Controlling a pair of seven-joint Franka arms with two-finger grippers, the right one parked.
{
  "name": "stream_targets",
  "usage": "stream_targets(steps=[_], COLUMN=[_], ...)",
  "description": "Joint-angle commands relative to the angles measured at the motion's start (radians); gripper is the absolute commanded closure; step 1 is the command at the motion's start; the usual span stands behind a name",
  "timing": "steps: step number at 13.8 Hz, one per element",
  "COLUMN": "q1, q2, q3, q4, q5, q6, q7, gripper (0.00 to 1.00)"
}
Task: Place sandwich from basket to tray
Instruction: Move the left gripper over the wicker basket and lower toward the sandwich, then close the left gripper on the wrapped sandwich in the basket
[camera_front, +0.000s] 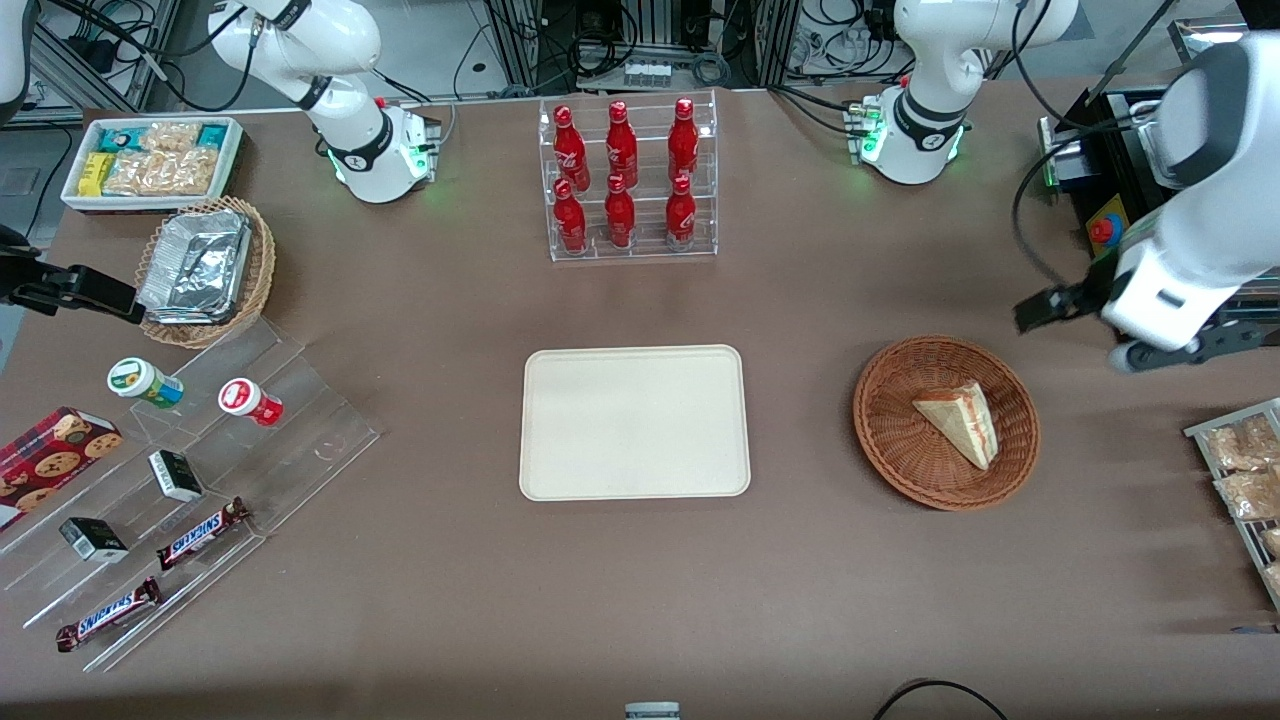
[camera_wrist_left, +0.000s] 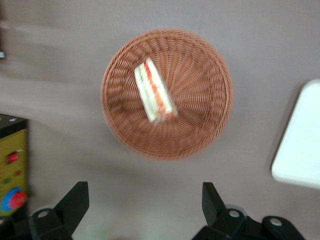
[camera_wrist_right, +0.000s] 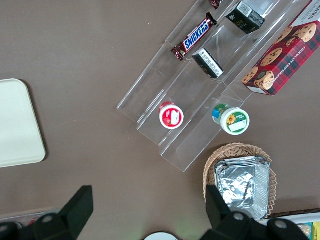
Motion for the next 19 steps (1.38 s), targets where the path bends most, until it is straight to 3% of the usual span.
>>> stream_targets(steps=[1,8,11,19], q1=[-0.009,-0.009,-0.008,0.001], q2=[-0.041,0.022,0.080,0.229], q3=[-0.022,-0.026,-0.026,-0.017], q4=[-0.162,-0.333,-0.344,-0.348], q5=[0.019,0.085,0.085,0.097], q6=[0.170,0.433,0.508,0.654], q7=[-0.194,-0.322,-0.400,-0.410], gripper=[0.00,0.00,0.00,0.00])
